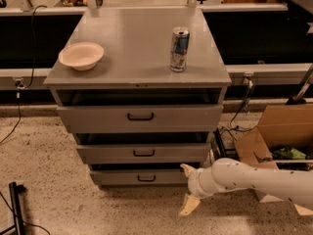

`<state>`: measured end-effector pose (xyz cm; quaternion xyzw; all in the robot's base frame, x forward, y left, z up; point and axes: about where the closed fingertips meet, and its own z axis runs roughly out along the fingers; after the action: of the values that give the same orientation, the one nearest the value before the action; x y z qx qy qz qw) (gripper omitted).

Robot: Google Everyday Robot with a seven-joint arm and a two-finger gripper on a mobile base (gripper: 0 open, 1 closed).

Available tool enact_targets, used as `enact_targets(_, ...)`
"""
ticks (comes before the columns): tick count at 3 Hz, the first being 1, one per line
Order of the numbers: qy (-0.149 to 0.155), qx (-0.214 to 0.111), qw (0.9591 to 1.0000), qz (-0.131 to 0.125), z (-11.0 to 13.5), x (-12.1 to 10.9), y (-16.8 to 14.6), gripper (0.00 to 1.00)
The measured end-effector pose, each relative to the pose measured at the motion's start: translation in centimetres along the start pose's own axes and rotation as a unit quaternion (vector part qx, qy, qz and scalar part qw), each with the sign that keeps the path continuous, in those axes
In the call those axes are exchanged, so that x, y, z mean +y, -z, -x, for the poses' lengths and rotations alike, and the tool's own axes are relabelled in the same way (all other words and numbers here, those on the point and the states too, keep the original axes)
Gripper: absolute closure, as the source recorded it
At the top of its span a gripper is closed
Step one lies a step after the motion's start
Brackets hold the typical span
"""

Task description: Open bottom drawer

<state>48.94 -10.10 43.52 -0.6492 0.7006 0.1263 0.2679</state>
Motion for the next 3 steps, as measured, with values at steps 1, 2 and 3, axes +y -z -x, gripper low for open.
enact_targets(1,-0.013,-0.010,0.9998,-0.015,-2.2,-0.9,-2.7,0.00)
enact_targets(2,-0.017,-0.040,0.9986,-0.029,-4.1,-1.8,-5.0,0.00)
enact_targets(3,-0.012,-0.063,0.9975,-0.029,-5.4,-2.9,-7.5,0.00)
